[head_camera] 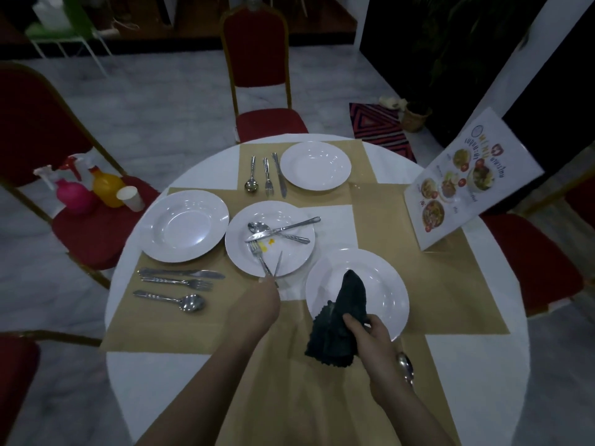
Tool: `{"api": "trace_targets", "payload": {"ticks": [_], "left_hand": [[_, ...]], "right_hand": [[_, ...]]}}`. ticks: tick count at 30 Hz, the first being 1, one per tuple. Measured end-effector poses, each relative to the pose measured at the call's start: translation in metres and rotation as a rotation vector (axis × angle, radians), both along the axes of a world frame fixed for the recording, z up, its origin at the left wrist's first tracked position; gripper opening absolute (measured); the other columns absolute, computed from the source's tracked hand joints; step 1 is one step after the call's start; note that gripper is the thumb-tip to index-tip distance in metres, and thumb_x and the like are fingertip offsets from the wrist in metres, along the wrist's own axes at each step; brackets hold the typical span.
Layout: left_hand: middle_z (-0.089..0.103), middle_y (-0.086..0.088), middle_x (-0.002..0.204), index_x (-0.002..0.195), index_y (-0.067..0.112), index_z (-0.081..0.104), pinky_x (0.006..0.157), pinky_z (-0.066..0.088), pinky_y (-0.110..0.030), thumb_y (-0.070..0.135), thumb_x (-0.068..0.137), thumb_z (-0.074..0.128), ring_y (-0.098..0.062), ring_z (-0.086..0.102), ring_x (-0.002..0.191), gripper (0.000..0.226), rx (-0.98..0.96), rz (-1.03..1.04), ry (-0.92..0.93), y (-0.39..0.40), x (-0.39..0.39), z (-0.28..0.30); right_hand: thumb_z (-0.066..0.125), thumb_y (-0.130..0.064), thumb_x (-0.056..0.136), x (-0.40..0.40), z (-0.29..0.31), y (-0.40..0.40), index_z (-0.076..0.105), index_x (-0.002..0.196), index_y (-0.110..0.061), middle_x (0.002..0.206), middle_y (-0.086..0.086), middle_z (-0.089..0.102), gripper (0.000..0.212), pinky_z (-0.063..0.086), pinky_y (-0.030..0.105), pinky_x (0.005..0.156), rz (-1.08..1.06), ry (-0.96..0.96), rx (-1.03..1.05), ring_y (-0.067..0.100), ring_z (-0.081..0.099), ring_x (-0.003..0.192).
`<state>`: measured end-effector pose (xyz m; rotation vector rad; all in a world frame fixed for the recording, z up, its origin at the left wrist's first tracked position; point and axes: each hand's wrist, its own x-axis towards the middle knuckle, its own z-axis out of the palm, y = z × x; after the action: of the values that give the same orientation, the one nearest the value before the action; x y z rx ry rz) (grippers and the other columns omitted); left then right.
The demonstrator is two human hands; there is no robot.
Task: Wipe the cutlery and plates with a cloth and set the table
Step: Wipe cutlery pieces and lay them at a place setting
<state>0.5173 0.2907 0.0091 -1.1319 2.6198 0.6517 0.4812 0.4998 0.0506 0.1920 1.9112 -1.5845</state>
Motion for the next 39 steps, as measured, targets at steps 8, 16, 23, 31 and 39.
{"api": "trace_targets", "payload": {"ticks": [8, 16, 23, 31, 39], "left_hand": [[0.052, 0.005, 0.057, 0.081, 0.001, 0.062, 0.051, 0.037, -0.025, 0.01, 0.093, 0.043, -0.012, 0.048, 0.054, 0.024, 0.539, 0.14, 0.465, 0.095, 0.039, 0.046], [0.041, 0.008, 0.048, 0.083, 0.005, 0.061, 0.045, 0.027, -0.023, 0.011, 0.096, 0.04, -0.008, 0.035, 0.044, 0.026, 0.787, 0.286, 0.619, 0.179, 0.062, 0.056], [0.043, 0.008, 0.046, 0.071, 0.018, 0.061, 0.052, 0.031, -0.026, 0.011, 0.095, 0.045, -0.009, 0.039, 0.047, 0.029, 0.6, 0.209, 0.605, 0.198, 0.073, 0.049], [0.043, 0.009, 0.045, 0.075, 0.009, 0.056, 0.05, 0.029, -0.025, 0.012, 0.098, 0.04, -0.01, 0.037, 0.047, 0.028, 0.652, 0.209, 0.597, 0.219, 0.076, 0.055], [0.039, 0.008, 0.048, 0.076, 0.002, 0.055, 0.044, 0.025, -0.019, 0.007, 0.095, 0.039, -0.006, 0.033, 0.044, 0.025, 0.721, 0.336, 0.572, 0.22, 0.087, 0.057]], "right_hand": [[0.059, -0.033, 0.094, -0.011, 0.0, 0.016, 0.051, 0.12, -0.013, 0.11, 0.003, 0.063, 0.033, 0.053, 0.025, 0.069, 0.055, -0.042, -0.065, 0.016, 0.063, 0.097], [0.053, -0.05, 0.093, -0.01, -0.01, 0.049, 0.061, 0.12, -0.021, 0.11, 0.006, 0.072, 0.041, 0.054, 0.05, 0.091, -0.024, -0.141, -0.225, 0.027, 0.069, 0.101], [0.045, -0.047, 0.098, -0.01, -0.017, 0.071, 0.062, 0.124, -0.015, 0.113, 0.012, 0.071, 0.044, 0.053, 0.046, 0.088, -0.136, -0.35, -0.393, 0.032, 0.066, 0.106], [0.058, -0.048, 0.091, -0.006, -0.008, 0.058, 0.065, 0.114, -0.015, 0.103, 0.006, 0.074, 0.04, 0.057, 0.04, 0.081, 0.123, -0.114, -0.161, 0.025, 0.07, 0.098], [0.062, -0.038, 0.092, 0.006, -0.013, 0.042, 0.064, 0.104, -0.005, 0.097, 0.018, 0.071, 0.035, 0.057, 0.045, 0.082, 0.154, -0.062, -0.031, 0.029, 0.069, 0.09]]}}
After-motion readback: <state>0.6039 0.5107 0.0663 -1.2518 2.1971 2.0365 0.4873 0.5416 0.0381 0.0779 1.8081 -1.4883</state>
